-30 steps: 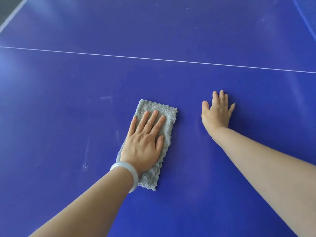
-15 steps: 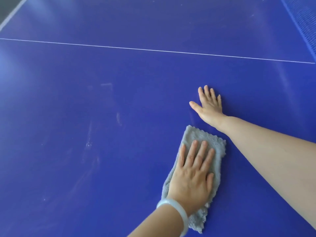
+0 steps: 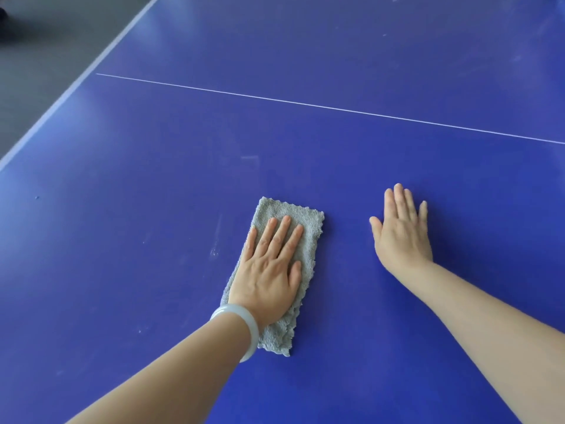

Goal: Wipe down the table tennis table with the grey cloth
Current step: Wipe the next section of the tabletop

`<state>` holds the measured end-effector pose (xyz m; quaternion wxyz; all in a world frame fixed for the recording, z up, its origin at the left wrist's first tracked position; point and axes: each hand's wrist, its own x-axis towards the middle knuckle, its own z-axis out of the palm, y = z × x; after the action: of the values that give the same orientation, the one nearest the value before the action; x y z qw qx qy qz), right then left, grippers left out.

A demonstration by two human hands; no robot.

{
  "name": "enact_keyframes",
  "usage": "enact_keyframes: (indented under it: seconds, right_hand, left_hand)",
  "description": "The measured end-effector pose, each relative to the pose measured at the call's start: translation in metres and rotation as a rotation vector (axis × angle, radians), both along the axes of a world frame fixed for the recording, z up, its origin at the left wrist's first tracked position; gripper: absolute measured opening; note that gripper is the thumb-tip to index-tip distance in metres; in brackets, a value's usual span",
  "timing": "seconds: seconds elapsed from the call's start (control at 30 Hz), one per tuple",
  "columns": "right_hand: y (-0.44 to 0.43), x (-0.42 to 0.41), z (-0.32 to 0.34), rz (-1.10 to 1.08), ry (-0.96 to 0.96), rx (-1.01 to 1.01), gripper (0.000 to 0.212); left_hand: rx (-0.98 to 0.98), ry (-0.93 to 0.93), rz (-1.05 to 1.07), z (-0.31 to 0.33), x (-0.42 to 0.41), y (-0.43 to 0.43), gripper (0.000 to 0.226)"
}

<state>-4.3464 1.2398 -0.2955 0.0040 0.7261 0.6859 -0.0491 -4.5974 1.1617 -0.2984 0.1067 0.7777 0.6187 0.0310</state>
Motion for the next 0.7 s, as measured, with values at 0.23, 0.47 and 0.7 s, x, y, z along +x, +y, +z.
enact_keyframes:
  seconds: [0.23,0.47,0.7]
  right_hand:
    - [-0.049,-0.088,-0.016,-0.016,0.111,0.041,0.059]
    - [-0.050,-0.090,-0.015,-0.022,0.087,0.061,0.067]
    - [-0.052,-0.095,-0.010,-0.011,-0.017,0.033,0.071]
  left_hand:
    - [-0.030,0.003,0.008,-0.002,-0.001,0.002,0.060]
    - [-0.003,-0.086,-0.039,0.001,-0.013,-0.062,0.061]
    - [0.032,0.039,0.022,0.001,-0.115,0.011,0.060]
